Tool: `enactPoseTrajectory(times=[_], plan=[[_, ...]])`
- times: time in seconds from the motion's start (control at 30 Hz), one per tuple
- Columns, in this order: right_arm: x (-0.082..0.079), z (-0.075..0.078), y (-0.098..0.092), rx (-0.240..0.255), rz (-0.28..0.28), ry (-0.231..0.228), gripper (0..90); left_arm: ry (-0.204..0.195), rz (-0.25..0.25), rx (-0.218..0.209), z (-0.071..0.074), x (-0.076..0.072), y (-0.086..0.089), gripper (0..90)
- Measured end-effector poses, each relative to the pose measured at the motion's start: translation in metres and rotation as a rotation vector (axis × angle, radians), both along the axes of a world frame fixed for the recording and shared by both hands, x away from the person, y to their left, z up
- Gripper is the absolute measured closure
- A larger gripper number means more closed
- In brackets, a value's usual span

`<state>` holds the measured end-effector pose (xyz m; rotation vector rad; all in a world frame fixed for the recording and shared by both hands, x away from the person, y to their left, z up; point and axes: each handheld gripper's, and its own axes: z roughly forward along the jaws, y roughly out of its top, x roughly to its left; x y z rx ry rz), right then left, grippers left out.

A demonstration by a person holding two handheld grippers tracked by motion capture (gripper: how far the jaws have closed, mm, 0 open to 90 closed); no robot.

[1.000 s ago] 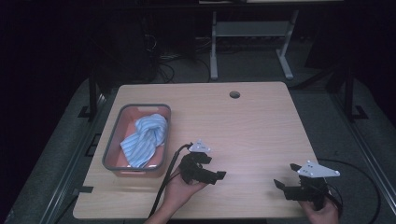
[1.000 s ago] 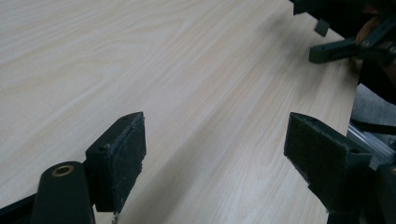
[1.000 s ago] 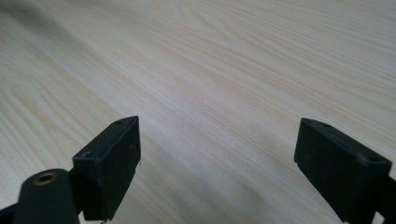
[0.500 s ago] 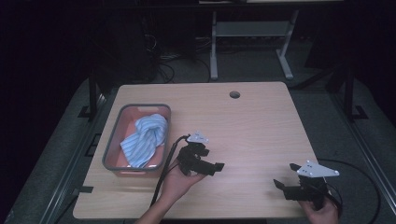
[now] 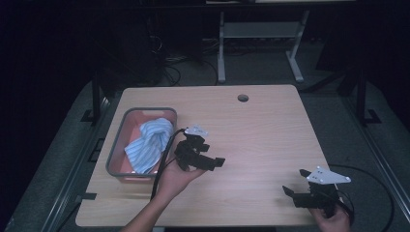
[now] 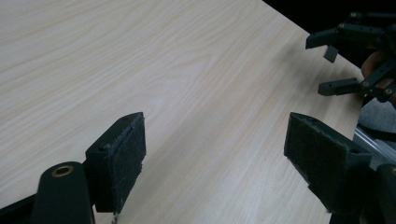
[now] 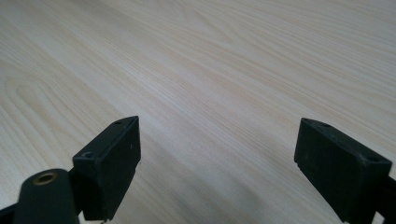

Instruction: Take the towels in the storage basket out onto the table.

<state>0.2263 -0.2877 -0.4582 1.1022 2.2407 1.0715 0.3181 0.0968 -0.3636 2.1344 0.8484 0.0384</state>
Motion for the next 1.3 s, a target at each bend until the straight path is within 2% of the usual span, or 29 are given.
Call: enactPoseTrajectory(times=[0.4, 0.43, 0.57, 0.67, 0.83, 1.3], plan=[[0.0, 0.0, 0.002, -0.002, 0.003, 0.002, 14.1, -0.014, 0.055, 0.014, 0.009, 0.005, 0.026, 20.6], [0.0, 0.0, 0.002, -0.002, 0.003, 0.002, 14.1, -0.025, 0.063, 0.028, 0.009, 0.005, 0.031, 20.6], [-0.001, 0.0, 0.002, -0.007, 0.002, 0.002, 14.1, -0.025, 0.075, 0.036, 0.01, 0.005, 0.039, 20.7], [-0.001, 0.0, 0.003, -0.009, 0.002, 0.004, 14.1, -0.031, 0.092, 0.061, 0.013, 0.005, 0.052, 20.7], [-0.001, 0.0, 0.003, -0.009, 0.005, -0.003, 14.1, -0.037, 0.112, 0.061, 0.017, 0.005, 0.062, 20.7], [0.0, 0.0, 0.005, -0.012, 0.008, -0.003, 14.1, -0.024, 0.19, 0.087, 0.02, 0.017, 0.095, 20.4]])
